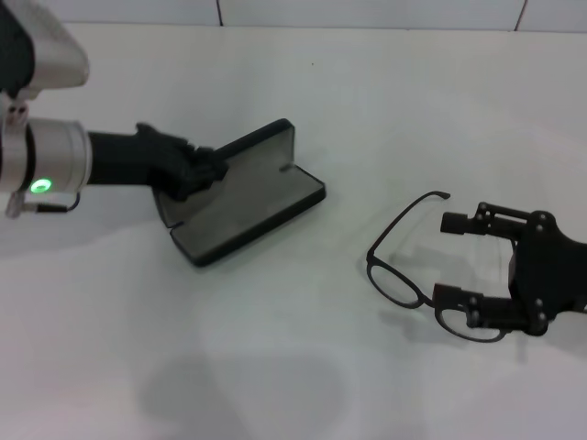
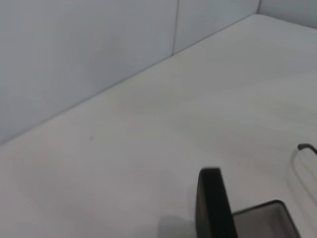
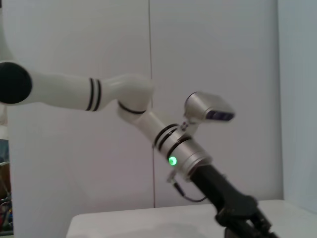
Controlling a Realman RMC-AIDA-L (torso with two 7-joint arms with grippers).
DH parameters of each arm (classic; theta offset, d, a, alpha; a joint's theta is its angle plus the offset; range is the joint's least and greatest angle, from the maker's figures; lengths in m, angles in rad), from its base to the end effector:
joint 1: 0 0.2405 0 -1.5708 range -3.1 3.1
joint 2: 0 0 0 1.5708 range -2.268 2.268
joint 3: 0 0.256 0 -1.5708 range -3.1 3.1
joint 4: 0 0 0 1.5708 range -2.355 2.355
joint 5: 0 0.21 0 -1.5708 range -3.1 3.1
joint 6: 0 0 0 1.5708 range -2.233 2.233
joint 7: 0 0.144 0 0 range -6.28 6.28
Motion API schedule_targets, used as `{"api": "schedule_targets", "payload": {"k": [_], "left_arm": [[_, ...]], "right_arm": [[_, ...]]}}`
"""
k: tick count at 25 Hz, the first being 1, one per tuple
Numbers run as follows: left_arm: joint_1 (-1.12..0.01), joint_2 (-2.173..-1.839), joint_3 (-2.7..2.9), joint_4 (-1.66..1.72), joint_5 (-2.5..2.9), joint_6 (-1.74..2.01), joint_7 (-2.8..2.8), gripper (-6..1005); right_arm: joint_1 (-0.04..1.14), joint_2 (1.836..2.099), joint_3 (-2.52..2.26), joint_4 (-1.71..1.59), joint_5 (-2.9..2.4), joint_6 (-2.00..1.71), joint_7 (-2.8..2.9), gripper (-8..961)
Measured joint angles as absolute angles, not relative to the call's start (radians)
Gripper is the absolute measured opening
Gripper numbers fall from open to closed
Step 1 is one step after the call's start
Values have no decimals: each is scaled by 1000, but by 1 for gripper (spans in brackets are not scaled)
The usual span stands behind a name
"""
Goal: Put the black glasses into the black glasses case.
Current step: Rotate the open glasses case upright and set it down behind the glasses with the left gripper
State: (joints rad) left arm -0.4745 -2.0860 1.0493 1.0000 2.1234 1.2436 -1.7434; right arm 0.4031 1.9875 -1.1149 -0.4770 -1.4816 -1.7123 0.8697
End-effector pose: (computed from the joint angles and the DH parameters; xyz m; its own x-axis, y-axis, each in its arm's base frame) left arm -0.2500 0.3659 0.0056 0.8904 0.3963 0.2242 0.4541 -0.8076 -0.3763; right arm 0.2617 0.2756 -0.0059 0.7583 0.0325 -0.6511 -0.1137 -0.9768 -0.1813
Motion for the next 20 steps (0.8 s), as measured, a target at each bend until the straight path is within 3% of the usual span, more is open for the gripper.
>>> {"api": "schedule_targets", "payload": {"k": [5, 20], "left_arm": [[-521, -2086, 1064, 1000, 2127, 1247, -1719, 226], [-654, -2089, 1174, 919, 2083, 1242, -1414, 242]], "right_arm": [[403, 1989, -1115, -476, -1495, -1715, 870, 747], [355, 2002, -1111, -467, -1498, -1717, 824, 746]]}}
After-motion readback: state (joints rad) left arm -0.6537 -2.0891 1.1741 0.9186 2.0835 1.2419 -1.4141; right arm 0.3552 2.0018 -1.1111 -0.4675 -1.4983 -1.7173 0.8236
